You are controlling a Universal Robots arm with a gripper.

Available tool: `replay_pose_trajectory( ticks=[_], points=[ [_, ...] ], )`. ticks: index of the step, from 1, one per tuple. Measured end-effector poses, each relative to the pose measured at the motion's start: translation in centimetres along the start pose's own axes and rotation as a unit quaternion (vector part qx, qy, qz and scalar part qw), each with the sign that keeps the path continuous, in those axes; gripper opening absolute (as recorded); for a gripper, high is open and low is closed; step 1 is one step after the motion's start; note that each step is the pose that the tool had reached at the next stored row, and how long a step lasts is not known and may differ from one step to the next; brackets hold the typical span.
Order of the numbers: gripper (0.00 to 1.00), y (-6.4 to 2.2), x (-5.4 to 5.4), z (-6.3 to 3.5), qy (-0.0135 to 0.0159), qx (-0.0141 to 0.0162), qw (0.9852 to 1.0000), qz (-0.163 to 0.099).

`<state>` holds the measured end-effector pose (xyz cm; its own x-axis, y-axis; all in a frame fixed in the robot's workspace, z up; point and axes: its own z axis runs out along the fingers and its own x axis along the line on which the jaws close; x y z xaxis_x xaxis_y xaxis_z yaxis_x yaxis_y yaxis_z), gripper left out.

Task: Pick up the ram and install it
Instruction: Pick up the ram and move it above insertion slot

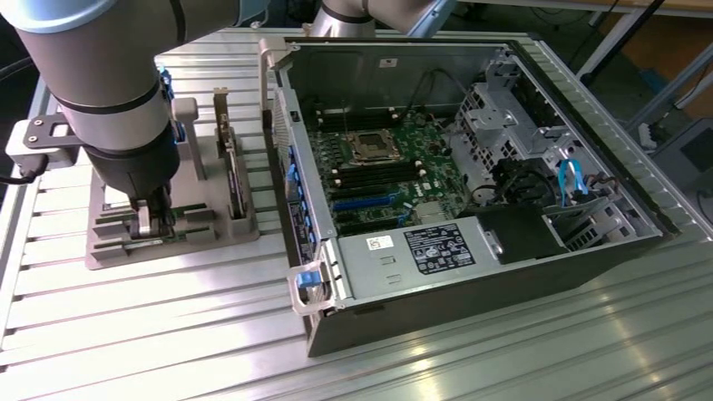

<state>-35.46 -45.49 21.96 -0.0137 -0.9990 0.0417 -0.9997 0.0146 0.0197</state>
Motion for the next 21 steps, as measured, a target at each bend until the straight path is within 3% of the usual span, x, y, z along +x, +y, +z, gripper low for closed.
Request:
replay_pose_trajectory(
  ticks=[21],
  points=[
    [0.24,-0.02,-0.16,1.02,0.0001,-0.0001,1.0000,0.000]
  ],
)
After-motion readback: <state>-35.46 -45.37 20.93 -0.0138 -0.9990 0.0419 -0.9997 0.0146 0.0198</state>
